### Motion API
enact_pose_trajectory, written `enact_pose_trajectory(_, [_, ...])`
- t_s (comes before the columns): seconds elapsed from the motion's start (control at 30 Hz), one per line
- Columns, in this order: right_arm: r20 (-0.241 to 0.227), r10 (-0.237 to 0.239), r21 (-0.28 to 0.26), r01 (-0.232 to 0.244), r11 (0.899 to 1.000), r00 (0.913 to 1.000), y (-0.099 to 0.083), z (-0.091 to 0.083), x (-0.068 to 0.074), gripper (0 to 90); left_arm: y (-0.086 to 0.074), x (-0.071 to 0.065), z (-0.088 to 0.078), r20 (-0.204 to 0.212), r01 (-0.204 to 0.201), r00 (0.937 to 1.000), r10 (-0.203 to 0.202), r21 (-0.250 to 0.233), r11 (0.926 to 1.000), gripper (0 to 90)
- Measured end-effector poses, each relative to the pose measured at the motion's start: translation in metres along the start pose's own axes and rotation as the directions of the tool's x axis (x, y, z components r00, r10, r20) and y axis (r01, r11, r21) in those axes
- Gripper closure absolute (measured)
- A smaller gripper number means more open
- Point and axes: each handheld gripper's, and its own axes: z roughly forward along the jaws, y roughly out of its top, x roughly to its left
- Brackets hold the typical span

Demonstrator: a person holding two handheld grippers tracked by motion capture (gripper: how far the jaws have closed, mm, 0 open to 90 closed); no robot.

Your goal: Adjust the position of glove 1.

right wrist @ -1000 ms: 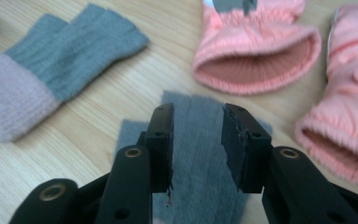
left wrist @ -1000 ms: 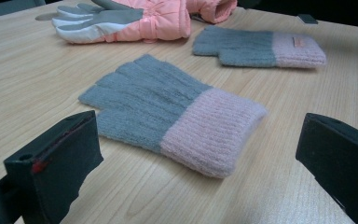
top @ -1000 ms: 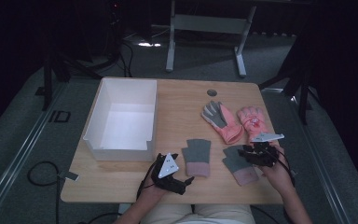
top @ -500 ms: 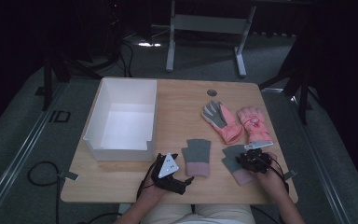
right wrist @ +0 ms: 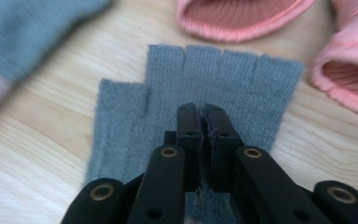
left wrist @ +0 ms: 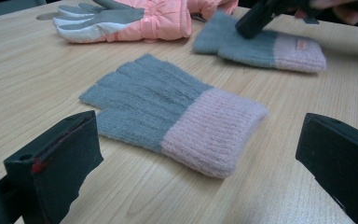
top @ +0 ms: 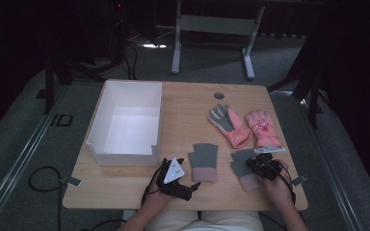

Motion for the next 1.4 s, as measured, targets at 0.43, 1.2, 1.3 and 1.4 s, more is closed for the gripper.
enact_pose_trajectory(0.43, [0.022,0.194,-0.131,-0.190,0.973,0.9807,0.013,-0.051,0.018,86.2,0.000,-0.001,0.000,-0.002,-0.006,1.0000,0.006,-0.002,1.0000,0.0])
enact_pose_trajectory(1.2, [0.102,0.235,-0.004,-0.236,0.972,0.9666,-0.009,0.007,0.001,80.4,0.000,-0.001,0.000,-0.003,-0.009,1.0000,0.009,-0.004,1.0000,0.0])
enact_pose_trajectory(1.3, [0.087,0.227,-0.016,-0.227,0.974,0.9699,-0.006,0.002,-0.002,75.5,0.000,-0.001,0.000,-0.002,-0.009,1.0000,0.009,-0.005,0.9999,0.0])
enact_pose_trajectory(1.4, [0.038,0.188,-0.038,-0.187,0.982,0.9814,-0.002,-0.007,-0.007,74.4,0.000,-0.001,0.000,-0.002,-0.010,0.9999,0.010,-0.004,0.9999,0.0])
